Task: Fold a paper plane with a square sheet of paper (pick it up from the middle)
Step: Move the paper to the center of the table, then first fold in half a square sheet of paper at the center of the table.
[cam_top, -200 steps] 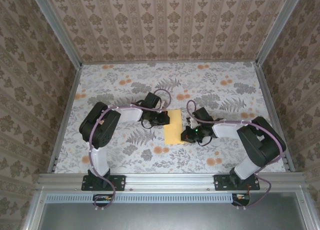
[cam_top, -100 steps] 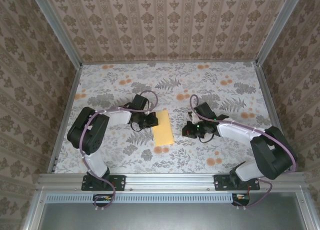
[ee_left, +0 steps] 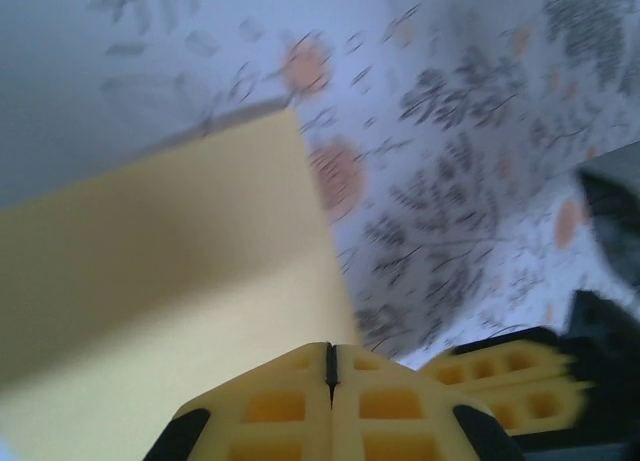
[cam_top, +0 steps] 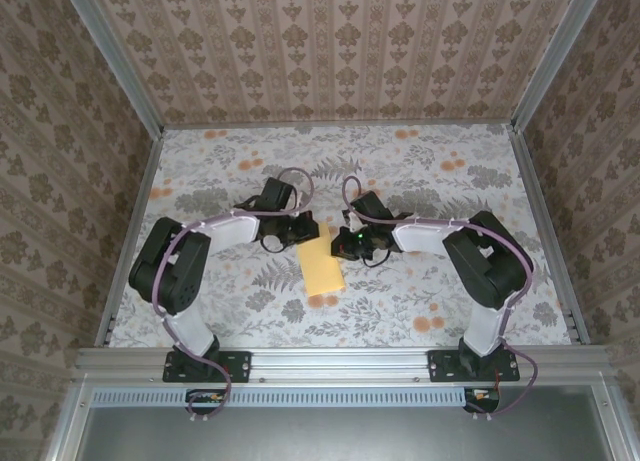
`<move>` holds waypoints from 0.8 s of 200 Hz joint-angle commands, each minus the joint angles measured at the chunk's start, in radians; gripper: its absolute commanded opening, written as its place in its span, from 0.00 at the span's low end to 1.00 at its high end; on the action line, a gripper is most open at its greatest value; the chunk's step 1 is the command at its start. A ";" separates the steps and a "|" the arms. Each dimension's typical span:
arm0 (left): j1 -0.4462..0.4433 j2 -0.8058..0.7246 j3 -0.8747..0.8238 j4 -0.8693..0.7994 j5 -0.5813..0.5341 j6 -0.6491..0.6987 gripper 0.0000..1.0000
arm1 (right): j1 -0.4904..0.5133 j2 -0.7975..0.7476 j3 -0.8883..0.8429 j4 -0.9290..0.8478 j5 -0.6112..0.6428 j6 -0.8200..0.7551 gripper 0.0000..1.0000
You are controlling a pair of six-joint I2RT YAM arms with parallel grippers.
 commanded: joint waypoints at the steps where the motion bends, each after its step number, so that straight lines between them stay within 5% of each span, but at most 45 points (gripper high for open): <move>1: -0.008 0.068 0.044 0.034 0.065 0.023 0.03 | 0.004 0.039 0.029 0.037 -0.021 0.045 0.00; 71: -0.017 0.165 0.077 0.062 0.109 0.035 0.00 | 0.004 0.078 0.031 0.042 -0.009 0.058 0.00; 160: -0.014 0.211 0.018 -0.014 -0.025 0.036 0.00 | 0.005 0.040 -0.032 -0.039 -0.079 -0.010 0.00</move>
